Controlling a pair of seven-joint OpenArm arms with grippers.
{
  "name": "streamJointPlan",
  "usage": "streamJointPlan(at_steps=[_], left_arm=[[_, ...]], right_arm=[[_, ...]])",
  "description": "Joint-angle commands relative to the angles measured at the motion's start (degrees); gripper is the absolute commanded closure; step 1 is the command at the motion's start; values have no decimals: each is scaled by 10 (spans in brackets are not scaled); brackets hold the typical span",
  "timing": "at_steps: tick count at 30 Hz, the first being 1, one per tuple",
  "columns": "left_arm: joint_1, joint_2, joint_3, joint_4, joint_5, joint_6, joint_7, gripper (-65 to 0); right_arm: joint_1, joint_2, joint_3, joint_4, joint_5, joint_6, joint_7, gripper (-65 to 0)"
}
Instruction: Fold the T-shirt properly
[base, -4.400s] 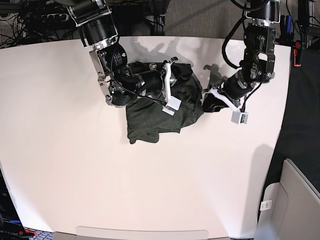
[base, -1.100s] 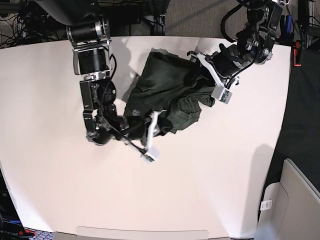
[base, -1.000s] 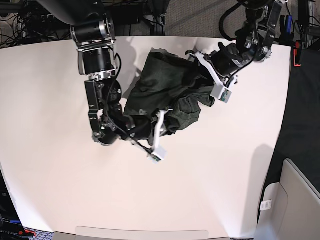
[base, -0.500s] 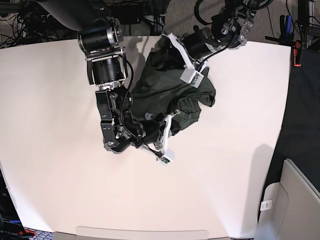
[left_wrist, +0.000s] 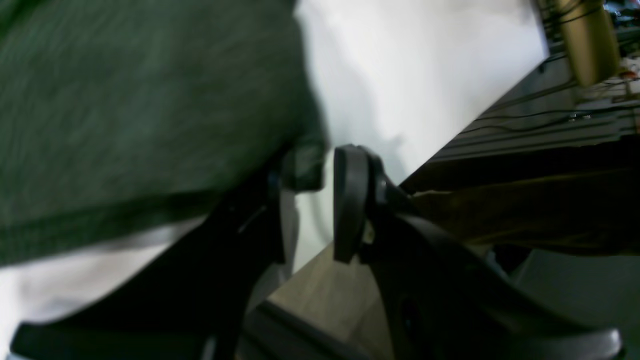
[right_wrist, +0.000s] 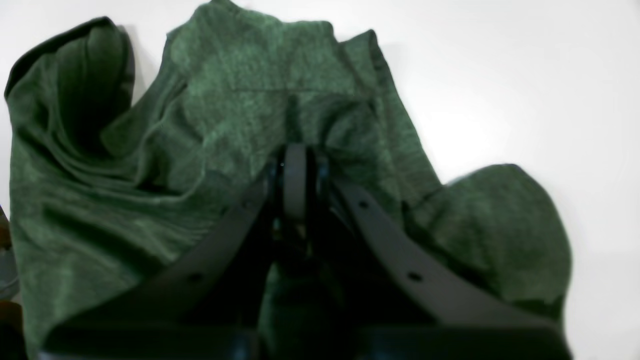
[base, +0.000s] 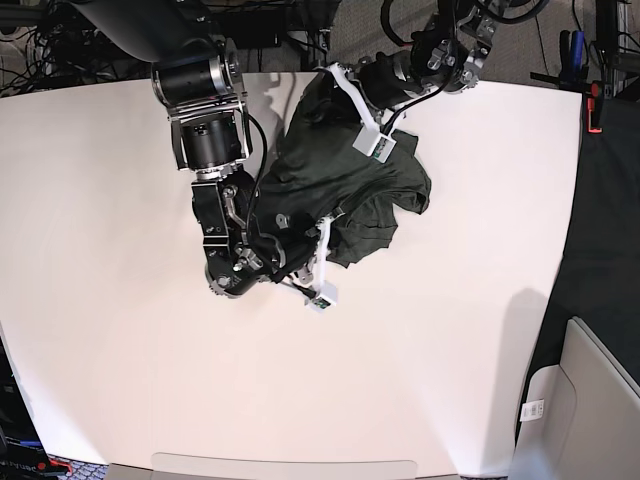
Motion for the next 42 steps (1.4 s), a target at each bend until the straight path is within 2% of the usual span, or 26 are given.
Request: streamJointPlan(at_steps=[1, 7, 10, 12, 15, 21, 27, 31, 35, 38, 42], left_arm=[[-3, -3, -2, 3, -6, -5, -10, -122], [-21, -45, -4, -20, -6, -5, -15, -122], [-38, -60, -4, -39, 3, -5, -16, -122], [-52, -60, -4, -60, 30, -5, -16, -122], [-67, -59, -5, -82, 59, -5, -17, -122], [-110, -59, -5, -101, 59, -5, -18, -122], [-143, -59, -5, -104, 59, -5, -14, -122], [-147, -60, -5, -104, 59, -5, -12, -122], [-144, -61, -7, -100, 59, -4, -12, -121], [-121, -72, -42, -80, 59, -4, -11, -103], [-98, -73, -105, -57, 59, -4, -11, -100]], right_arm=[[16, 4, 2, 10, -5, 3, -2, -3], [8, 49, 2, 52, -4, 2, -3, -3], [5, 59, 3, 86, -4, 2, -28, -3], [-3, 62, 3, 106, 2, 2, -38, -3], [-19, 85, 3, 128, 34, 3, -40, -3], [-47, 124, 3, 158, 112, 3, -40, -3], [-66, 157, 5, 192, 125, 3, -38, -3], [-74, 158, 43, 212, 135, 4, -37, -2], [-77, 159, 88, 213, 221, 5, -36, -2], [-81, 154, 92, 212, 273, 5, -36, -2], [-89, 111, 68, 212, 280, 5, -39, -2]])
